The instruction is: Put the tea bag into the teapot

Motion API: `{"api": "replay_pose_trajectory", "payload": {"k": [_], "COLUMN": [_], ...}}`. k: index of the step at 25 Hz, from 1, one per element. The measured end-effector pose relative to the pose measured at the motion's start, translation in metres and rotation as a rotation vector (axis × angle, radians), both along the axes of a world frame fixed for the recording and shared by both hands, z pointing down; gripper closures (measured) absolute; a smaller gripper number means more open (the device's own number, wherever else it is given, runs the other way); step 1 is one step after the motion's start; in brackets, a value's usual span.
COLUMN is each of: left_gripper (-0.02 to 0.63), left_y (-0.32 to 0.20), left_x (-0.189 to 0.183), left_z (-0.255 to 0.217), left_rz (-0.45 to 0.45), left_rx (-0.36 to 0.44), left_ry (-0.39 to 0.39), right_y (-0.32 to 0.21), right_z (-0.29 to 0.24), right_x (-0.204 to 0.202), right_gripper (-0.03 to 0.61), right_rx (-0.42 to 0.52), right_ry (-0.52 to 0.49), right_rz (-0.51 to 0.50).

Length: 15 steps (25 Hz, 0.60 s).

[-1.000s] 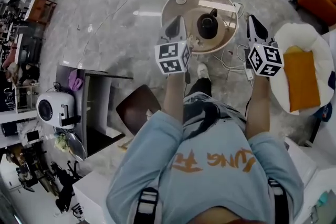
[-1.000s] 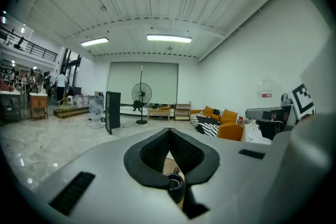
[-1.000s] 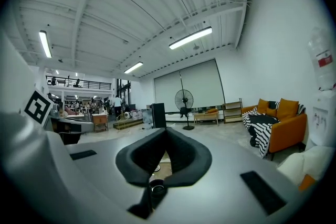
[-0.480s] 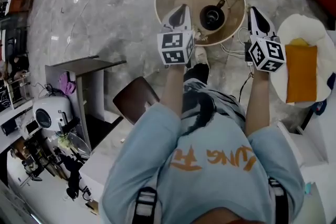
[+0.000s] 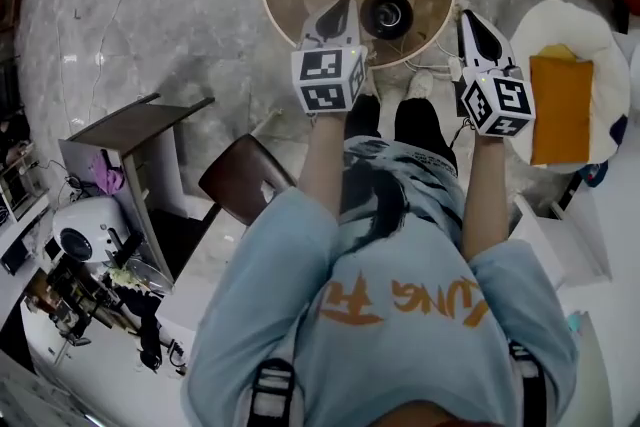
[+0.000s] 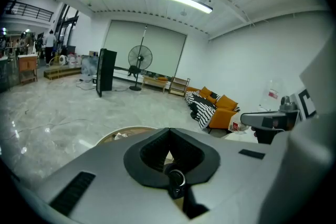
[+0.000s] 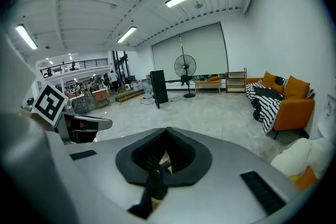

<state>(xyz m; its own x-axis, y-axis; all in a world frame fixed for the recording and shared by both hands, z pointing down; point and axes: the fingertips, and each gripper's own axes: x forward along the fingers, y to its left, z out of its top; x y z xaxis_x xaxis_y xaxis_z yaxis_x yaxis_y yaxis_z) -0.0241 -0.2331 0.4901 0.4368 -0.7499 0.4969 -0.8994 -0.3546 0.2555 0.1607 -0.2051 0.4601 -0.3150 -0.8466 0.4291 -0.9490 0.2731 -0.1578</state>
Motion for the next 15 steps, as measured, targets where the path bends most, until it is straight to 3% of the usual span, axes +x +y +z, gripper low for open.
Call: {"api": "replay_pose_trajectory", "payload": {"k": [9, 15], "left_gripper": [0.589, 0.589], "left_y": [0.007, 0.019], "left_x": [-0.008, 0.001], "left_z": [0.062, 0.089], "left_rz": [-0.064, -0.044], "left_rx": [-0.110, -0.157], "left_ry": [0.019, 0.048], "right_y": [-0.011, -0.012], "right_z": [0.066, 0.102], "right_x": [-0.032, -0.054], "right_gripper": [0.565, 0.565], "right_rx": [-0.124, -0.167], "right_ry": [0.030, 0.042], "right_rz": [-0.139, -0.204]}}
